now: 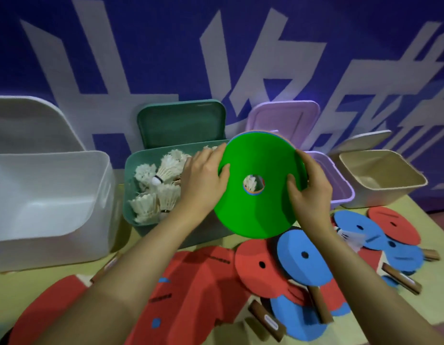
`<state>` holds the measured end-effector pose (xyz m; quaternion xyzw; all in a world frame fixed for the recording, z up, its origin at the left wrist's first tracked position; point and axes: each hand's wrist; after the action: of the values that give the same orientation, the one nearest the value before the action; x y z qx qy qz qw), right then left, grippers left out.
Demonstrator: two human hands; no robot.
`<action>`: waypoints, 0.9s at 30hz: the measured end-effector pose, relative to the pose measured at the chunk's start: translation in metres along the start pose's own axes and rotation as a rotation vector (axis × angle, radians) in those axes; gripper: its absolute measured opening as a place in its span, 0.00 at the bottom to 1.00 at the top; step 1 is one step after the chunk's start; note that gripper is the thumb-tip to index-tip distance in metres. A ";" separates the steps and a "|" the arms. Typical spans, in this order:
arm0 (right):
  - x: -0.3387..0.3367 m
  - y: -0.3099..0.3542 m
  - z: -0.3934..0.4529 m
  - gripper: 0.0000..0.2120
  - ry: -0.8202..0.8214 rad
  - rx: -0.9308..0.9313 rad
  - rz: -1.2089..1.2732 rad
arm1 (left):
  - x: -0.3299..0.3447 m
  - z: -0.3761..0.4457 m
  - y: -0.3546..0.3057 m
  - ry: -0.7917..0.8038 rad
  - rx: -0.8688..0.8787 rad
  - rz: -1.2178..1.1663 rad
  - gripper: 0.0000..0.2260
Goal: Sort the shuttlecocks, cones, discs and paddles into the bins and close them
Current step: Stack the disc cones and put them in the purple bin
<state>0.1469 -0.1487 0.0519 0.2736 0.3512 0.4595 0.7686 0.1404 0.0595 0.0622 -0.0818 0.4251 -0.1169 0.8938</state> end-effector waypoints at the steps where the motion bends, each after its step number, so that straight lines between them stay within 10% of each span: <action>1: -0.004 -0.010 0.008 0.23 -0.001 0.003 -0.007 | 0.009 0.008 -0.007 0.005 0.004 0.007 0.20; 18: -0.071 -0.217 0.136 0.22 0.208 0.071 0.033 | 0.202 0.084 -0.129 0.055 -0.100 0.220 0.18; 27: -0.074 -0.269 0.113 0.20 0.616 0.256 -0.357 | 0.228 0.051 -0.139 0.580 -0.180 0.424 0.20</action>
<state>0.3503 -0.3416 -0.0585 0.1506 0.6627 0.3314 0.6545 0.3003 -0.1350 -0.0410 -0.0340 0.6769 0.0903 0.7297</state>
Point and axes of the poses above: each hand's wrist, its own z-axis towards the middle knuckle, its own x-axis out of the palm, y = z × x, and after that the axes turned 13 degrees about z, right-handed
